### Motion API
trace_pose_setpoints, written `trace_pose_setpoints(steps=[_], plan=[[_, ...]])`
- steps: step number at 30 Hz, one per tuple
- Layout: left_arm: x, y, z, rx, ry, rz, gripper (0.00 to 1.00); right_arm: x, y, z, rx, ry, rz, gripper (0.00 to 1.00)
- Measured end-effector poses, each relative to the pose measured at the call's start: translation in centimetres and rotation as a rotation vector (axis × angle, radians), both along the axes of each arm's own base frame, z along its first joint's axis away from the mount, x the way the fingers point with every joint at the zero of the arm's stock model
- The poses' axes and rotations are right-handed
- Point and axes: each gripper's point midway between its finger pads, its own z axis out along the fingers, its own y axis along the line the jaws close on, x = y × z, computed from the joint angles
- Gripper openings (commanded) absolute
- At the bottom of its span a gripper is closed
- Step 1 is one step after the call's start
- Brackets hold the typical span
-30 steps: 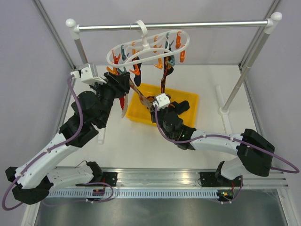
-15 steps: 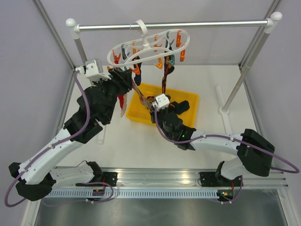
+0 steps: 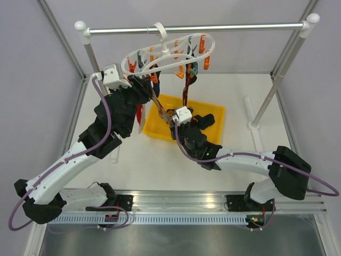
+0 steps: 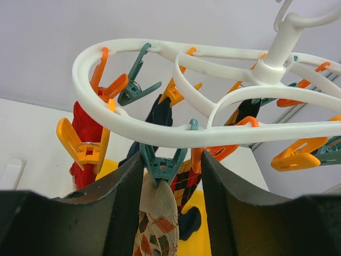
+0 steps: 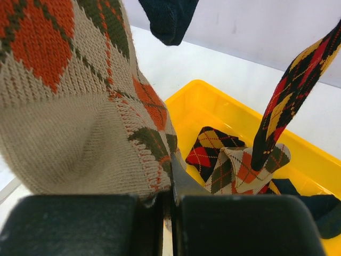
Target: Remove the socks clipped to the hanger
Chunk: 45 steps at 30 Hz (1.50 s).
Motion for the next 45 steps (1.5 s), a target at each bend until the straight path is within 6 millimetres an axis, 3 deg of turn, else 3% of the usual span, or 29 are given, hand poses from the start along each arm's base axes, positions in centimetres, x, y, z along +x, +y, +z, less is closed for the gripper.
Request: trace_pose_setpoints(steps=[7,18,24,28,32,40,45], plan=[[0.5,0.3,0.8,0.014,-0.018,0.027,0.44,0.0,0.0,-0.1,-0.004,0.002,0.000,0.01],[0.8,0.1,1.1,0.027,-0.031,0.030,0.06,-0.1,-0.1,0.1,0.000,0.000,0.000,0.01],[0.8,0.0,1.1,0.030,-0.035,0.025,0.02,0.3,-1.0,-0.2,-0.013,0.022,-0.030,0.01],[0.8,0.0,1.2,0.028,-0.037,0.023,0.02,1.2,-2.9,0.7,0.000,0.036,-0.075,0.01],[0.8,-0.1,1.2,0.029,-0.038,0.019,0.02,2.6,-5.2,3.0,0.048,0.028,-0.135,0.01],[0.8,-0.6,1.2,0.032,-0.040,-0.001,0.02,5.0,-11.7,6.4,0.162,0.009,-0.280,0.01],[1.1,-1.0,0.8,0.041,-0.034,-0.006,0.02,5.9,-15.0,5.9,0.192,0.022,-0.345,0.01]])
